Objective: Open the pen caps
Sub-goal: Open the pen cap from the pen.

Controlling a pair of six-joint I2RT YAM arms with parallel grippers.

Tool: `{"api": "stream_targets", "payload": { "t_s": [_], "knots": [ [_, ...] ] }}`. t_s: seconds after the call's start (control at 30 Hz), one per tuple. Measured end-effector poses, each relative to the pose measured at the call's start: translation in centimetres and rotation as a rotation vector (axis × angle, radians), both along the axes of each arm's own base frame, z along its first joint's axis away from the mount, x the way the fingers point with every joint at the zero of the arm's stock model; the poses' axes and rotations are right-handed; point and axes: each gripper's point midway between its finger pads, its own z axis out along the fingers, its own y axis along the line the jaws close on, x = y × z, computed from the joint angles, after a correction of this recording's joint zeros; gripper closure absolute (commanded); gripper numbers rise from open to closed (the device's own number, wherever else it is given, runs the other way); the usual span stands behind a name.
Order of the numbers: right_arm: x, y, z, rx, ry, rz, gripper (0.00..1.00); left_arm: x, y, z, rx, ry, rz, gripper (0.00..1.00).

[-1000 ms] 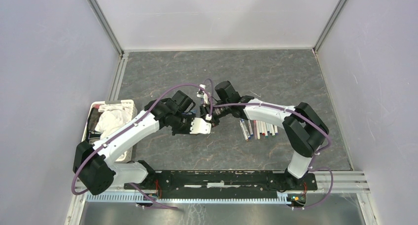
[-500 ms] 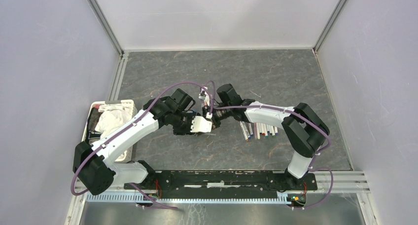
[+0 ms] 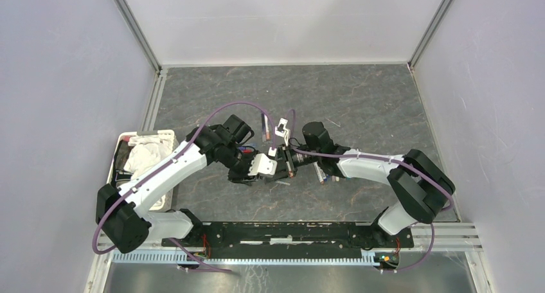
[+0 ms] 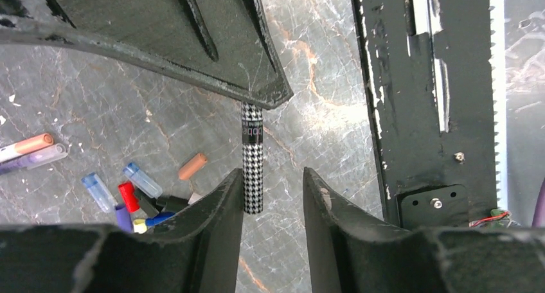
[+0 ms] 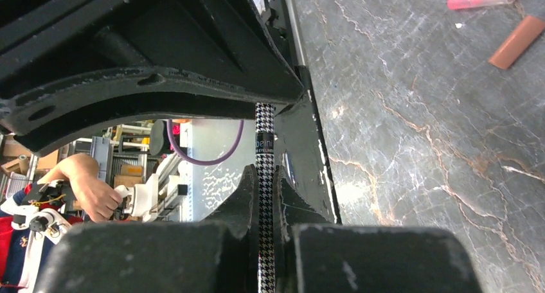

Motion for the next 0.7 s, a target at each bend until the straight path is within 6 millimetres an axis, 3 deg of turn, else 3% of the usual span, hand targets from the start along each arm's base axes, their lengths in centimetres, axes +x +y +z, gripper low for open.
{"api": "stream_targets", "payload": {
  "t_s": [0.37, 0.53, 0.7],
  "knots": [
    [-0.3, 0.3, 1.4, 0.066, 0.019, 0.004, 1.00, 0.4, -0.7, 0.9, -0.038, -0.014, -0.005, 0.88],
    [-0.2, 0.4, 1.5, 0.067, 0.027, -0.002, 0.61, 0.5, -0.7, 0.8, -0.032, -0.022, -0.003, 0.98],
    [0.1, 0.9, 1.8, 0.083, 0.016, -0.001, 0.59, 0.8, -0.3, 0.4, -0.004, -0.027, 0.002, 0.98]
  ]
}}
